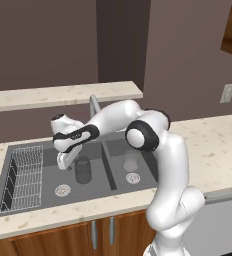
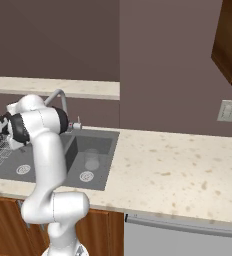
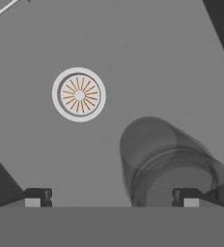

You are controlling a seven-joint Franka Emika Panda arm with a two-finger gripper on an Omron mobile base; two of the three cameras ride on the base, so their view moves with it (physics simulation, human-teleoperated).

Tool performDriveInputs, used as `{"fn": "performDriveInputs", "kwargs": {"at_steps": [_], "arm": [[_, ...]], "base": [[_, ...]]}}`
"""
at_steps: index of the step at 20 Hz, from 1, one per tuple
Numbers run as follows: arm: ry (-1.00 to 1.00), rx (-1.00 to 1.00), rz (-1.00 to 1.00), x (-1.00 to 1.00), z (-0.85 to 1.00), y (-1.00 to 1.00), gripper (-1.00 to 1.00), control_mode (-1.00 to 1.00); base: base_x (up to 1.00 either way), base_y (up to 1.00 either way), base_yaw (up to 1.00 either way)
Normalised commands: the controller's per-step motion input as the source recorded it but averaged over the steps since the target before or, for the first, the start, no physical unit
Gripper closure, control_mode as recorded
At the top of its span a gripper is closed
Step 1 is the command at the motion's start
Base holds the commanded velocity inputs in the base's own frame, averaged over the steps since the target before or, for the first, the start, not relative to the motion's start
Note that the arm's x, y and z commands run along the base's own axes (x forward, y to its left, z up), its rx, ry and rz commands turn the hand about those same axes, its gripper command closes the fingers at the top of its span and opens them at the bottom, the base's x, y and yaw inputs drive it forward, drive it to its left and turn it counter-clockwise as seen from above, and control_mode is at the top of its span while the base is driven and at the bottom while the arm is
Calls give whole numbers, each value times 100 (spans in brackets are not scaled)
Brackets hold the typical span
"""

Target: Place the jar in the left basin and the glass cup in the right basin of the sink.

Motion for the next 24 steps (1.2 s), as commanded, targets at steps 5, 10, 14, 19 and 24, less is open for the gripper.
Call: {"fn": "performDriveInputs", "kwargs": {"at_steps": [5,10,14,19,24], "arm": [[-1,-2,0,-14,28,-2,-100,-100],[0,0,-1,-21,27,-2,-100,-100],[0,0,-4,-23,32,-4,-100,-100],[0,0,-7,-27,21,-12,-100,-100],[0,0,-9,-25,16,-18,-100,-100]], "base": [[0,0,0],[0,0,0],[0,0,0],[0,0,0],[0,0,0]]}}
